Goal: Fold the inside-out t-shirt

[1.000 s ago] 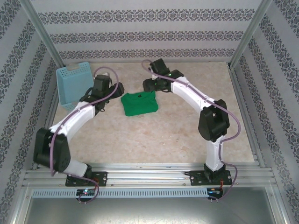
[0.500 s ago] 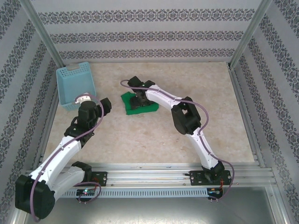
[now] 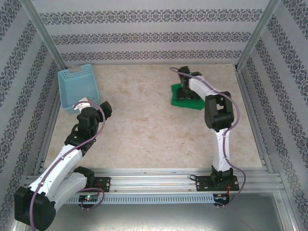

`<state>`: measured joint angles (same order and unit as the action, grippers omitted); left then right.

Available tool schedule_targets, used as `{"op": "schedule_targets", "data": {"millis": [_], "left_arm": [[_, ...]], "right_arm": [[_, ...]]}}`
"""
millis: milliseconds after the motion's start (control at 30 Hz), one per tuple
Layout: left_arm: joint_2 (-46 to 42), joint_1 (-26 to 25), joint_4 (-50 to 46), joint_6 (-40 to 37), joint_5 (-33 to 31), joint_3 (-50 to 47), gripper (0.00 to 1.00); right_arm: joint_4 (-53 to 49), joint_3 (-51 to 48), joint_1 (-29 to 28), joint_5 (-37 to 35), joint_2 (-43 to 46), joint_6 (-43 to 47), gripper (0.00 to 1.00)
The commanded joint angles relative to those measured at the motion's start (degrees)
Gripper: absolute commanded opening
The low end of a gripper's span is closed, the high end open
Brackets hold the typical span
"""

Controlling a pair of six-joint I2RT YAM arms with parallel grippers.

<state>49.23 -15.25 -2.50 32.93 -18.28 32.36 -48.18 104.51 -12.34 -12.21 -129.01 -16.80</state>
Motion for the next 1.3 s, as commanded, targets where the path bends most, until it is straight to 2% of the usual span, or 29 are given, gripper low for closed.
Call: {"op": "schedule_targets", "data": {"millis": [0, 133, 267, 400, 533, 667, 867, 967, 1100, 1167, 1267], "left_arm": [[-0.59, 0.54, 2.30, -1.76, -0.48, -0.20, 1.00], [-0.54, 0.54, 1.78, -2.25, -0.22, -0.19, 1.00], [-0.06, 0.57, 2.21, -1.93, -0.31, -0.84, 1.00], [0.78, 0.57, 2.50, -1.46, 0.17, -0.82, 1.00], [0.80, 0.59, 2.18, -1.98, 0.35, -0.37, 1.00], [1.00, 0.64, 1.93, -3.43, 1.11, -0.35, 1.00], [0.98, 0.57, 1.94, -4.19, 1.28, -1.56, 1.00], [0.98, 0.53, 2.24, -4.03, 1.32, -1.94, 1.00], [1.00, 0.61, 1.71, -4.59, 1.45, -1.36, 1.00], [0.85, 0.57, 1.15, -5.13, 1.15, -1.15, 1.00], [0.81, 0.59, 0.93, -5.77, 0.78, -1.30, 1.00]], "right_arm": [[-0.69, -3.39, 2.33, -4.27, 4.24, 2.98, 0.83], [1.39, -7.24, 3.16, -4.88, 10.47, 5.86, 0.83], [2.84, -11.09, 0.98, -2.60, 15.10, 5.86, 0.83], [3.05, -11.96, -1.70, -1.41, 14.25, 4.64, 0.84], [2.50, -11.58, -1.72, -1.10, 10.78, 2.70, 0.84], [-0.10, -10.12, 0.71, -4.44, 6.67, 2.11, 0.84], [0.56, -12.17, 5.79, -6.67, 7.37, 3.82, 0.84], [1.62, -12.25, 6.37, -6.56, 7.37, 6.95, 0.84], [3.07, -13.89, 7.07, -13.79, 8.85, 11.53, 0.86], [3.71, -15.39, 7.97, -13.26, 11.24, 11.84, 0.86], [7.08, -19.82, 8.04, -8.79, 17.36, 10.68, 0.87]]}}
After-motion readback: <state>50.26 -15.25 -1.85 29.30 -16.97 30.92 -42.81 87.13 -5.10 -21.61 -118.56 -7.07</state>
